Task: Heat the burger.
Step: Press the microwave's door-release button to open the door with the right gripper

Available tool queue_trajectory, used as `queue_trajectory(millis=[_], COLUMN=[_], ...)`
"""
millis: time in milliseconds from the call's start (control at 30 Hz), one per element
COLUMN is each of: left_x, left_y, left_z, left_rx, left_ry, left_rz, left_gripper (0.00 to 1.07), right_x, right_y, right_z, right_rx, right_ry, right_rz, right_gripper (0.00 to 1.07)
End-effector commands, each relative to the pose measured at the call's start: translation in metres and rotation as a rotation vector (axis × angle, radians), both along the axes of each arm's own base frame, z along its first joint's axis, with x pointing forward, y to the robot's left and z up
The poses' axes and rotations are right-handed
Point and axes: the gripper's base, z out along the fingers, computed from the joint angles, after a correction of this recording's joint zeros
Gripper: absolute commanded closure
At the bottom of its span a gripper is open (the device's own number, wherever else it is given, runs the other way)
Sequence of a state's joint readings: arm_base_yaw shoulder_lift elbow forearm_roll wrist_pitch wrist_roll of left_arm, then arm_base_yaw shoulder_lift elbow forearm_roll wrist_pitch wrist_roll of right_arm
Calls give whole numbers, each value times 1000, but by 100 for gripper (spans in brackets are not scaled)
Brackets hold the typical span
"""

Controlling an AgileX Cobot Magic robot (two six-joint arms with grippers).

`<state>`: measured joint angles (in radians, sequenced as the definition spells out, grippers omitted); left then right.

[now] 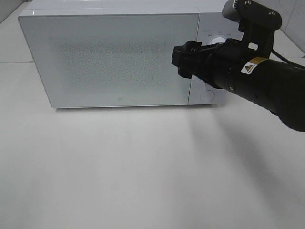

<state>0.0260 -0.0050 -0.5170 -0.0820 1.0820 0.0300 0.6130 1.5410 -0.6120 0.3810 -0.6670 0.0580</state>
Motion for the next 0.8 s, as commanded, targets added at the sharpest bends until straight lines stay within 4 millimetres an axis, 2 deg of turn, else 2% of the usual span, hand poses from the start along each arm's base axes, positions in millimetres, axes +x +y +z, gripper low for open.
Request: queue_trajectory(millis=[33,233,500,800], left_x=[-2,-2,-2,-2], left_y=[-1,-1,-1,-1], left_z=[1,1,1,1], left_rx=[-5,-5,-5,-5], left_ry=[-26,-26,-26,-26], left_rz=[-3,-3,-3,-3], left_gripper=[9,9,9,9], right_x=[-2,-17,-37,-78], right_y=[-7,-22,-41,-60], right_z=[5,12,22,48], right_rx=[-78,-210,-260,-362], right_ry=[22,162,312,375], right_rz=[22,115,180,283], right_gripper=[37,37,37,37])
